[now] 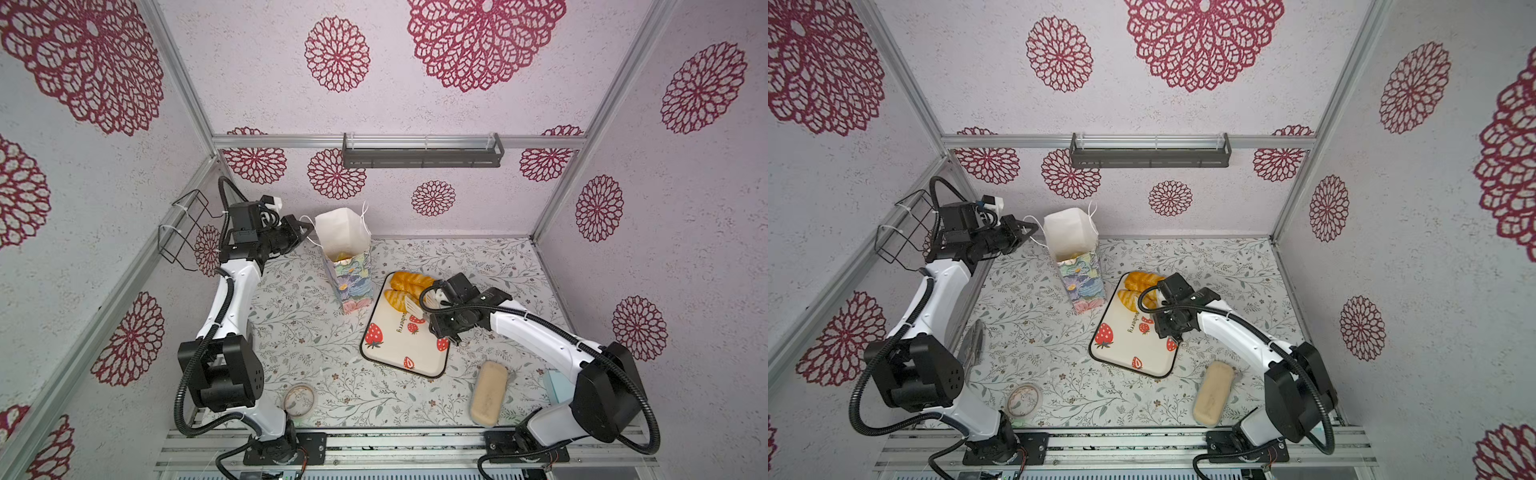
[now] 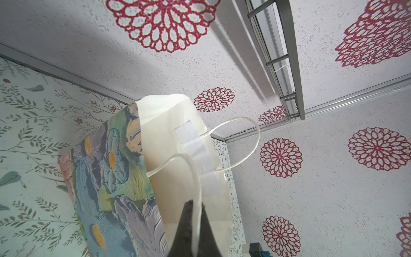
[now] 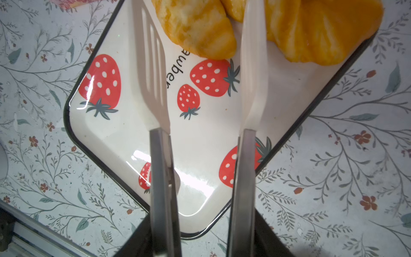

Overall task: Pack bread into a paper bag
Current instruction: Rotate the bread on the tray.

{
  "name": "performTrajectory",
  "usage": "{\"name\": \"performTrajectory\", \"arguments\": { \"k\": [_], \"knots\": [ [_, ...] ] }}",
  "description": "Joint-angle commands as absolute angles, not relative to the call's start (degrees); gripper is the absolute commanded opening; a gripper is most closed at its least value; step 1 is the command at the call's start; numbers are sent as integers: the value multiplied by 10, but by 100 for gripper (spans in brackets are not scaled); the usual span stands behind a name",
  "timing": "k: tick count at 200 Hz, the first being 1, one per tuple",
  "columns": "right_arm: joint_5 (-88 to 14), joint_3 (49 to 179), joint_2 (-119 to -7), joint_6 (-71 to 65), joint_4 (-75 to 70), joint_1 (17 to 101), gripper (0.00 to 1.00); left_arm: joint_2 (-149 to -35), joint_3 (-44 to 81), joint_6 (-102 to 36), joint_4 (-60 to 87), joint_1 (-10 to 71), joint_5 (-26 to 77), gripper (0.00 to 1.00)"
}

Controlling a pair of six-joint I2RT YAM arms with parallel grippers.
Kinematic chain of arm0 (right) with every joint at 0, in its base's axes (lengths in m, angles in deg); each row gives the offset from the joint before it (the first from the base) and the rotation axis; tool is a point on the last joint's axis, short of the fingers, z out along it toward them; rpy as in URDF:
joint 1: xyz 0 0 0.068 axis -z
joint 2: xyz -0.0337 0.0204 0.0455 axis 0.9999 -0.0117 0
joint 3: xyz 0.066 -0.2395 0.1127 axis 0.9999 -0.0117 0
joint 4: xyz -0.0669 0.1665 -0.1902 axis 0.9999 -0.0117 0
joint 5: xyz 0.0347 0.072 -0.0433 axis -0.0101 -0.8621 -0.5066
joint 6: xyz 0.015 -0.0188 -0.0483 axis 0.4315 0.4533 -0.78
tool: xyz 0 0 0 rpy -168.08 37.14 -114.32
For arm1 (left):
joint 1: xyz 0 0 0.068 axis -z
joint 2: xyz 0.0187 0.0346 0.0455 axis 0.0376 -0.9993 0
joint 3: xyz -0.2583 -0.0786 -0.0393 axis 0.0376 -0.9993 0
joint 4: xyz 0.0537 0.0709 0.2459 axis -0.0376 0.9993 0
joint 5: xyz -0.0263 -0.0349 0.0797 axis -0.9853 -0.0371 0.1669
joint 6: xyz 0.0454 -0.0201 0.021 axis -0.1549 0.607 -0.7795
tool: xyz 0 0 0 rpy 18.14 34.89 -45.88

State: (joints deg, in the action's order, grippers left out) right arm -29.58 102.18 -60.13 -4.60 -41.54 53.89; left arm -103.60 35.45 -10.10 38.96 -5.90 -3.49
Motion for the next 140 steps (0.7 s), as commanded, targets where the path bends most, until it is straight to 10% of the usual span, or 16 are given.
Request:
{"name": "performTrajectory", "arguments": {
  "k": [1,140],
  "knots": [
    [-312,1024,-606,-55,-386,545,54,-1024,354,-103,387,-63,-33,0],
    [-377,1000,-622,-80,-349,559,54,-1024,354,-103,387,-67,-35,0]
  ]
}}
